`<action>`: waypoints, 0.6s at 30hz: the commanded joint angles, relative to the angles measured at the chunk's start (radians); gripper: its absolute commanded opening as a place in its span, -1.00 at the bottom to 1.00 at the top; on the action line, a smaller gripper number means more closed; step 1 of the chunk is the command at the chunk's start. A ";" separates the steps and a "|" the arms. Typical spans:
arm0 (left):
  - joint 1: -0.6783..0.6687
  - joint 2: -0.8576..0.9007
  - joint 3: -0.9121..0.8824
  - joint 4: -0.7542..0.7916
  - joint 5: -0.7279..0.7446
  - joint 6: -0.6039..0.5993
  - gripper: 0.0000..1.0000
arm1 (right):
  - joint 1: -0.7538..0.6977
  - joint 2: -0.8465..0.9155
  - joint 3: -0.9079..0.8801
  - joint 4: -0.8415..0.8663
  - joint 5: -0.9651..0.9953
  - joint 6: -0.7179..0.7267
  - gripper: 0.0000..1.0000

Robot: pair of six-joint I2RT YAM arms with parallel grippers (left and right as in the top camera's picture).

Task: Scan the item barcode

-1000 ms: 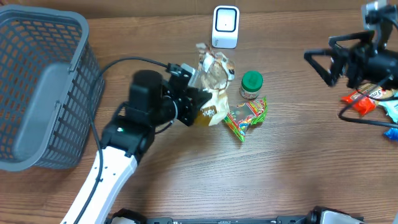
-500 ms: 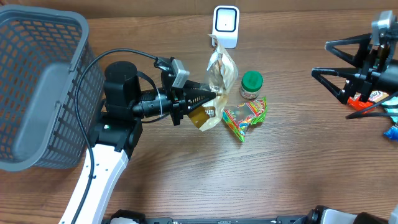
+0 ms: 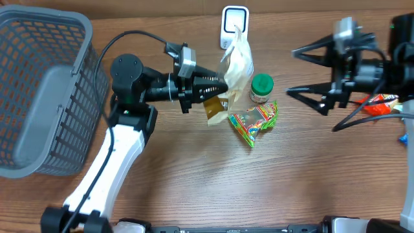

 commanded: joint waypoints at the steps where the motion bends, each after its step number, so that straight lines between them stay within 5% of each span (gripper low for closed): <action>1: -0.012 0.049 0.013 0.138 0.033 -0.253 -0.91 | 0.042 -0.002 -0.001 0.032 -0.010 -0.040 1.00; 6: -0.026 0.087 0.013 0.386 -0.005 -0.442 -0.92 | 0.084 0.000 -0.001 0.090 -0.010 -0.029 1.00; 18: -0.087 0.088 0.013 0.389 -0.046 -0.451 -0.92 | 0.163 0.117 -0.001 0.227 -0.048 0.077 1.00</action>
